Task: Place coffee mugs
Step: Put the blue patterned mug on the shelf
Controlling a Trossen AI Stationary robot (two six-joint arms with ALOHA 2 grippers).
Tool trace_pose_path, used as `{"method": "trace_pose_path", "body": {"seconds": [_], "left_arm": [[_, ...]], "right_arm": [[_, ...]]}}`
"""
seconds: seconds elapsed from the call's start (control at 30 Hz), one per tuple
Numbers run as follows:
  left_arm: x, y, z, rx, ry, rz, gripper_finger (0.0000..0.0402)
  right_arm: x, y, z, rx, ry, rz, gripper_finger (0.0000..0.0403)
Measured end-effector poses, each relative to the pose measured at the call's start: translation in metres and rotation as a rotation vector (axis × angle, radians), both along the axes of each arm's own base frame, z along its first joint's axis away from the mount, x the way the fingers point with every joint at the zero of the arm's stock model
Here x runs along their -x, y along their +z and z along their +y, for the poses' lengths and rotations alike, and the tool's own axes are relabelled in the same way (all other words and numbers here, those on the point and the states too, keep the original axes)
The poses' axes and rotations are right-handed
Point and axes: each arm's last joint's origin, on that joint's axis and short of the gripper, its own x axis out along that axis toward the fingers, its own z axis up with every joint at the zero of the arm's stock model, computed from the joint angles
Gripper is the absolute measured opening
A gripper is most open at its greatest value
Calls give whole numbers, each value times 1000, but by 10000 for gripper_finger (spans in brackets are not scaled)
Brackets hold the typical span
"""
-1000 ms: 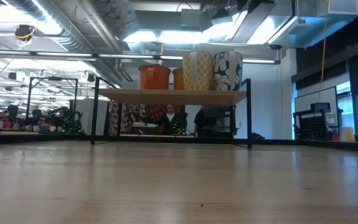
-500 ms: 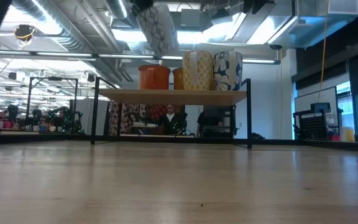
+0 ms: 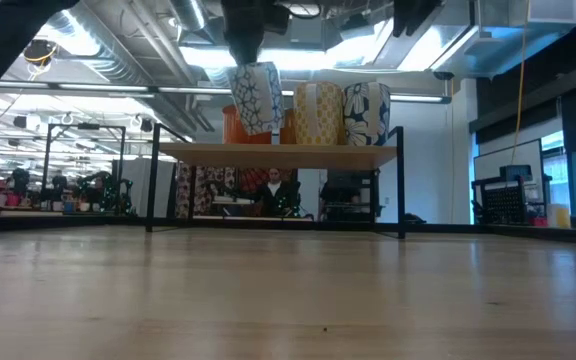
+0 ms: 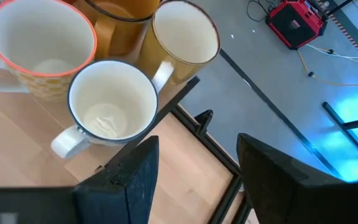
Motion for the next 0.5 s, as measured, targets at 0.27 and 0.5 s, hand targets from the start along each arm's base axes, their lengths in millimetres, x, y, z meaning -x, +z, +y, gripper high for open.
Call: {"method": "trace_pose_path", "body": {"seconds": [0.27,0.5], "left_arm": [[-2,-6,10,-13,-30,24,13],[0,-6,15,-12,-20,15,18]], "right_arm": [[-1,-1,0,-1,0,5,205],[-1,-2,0,-2,-5,1,205]]}}
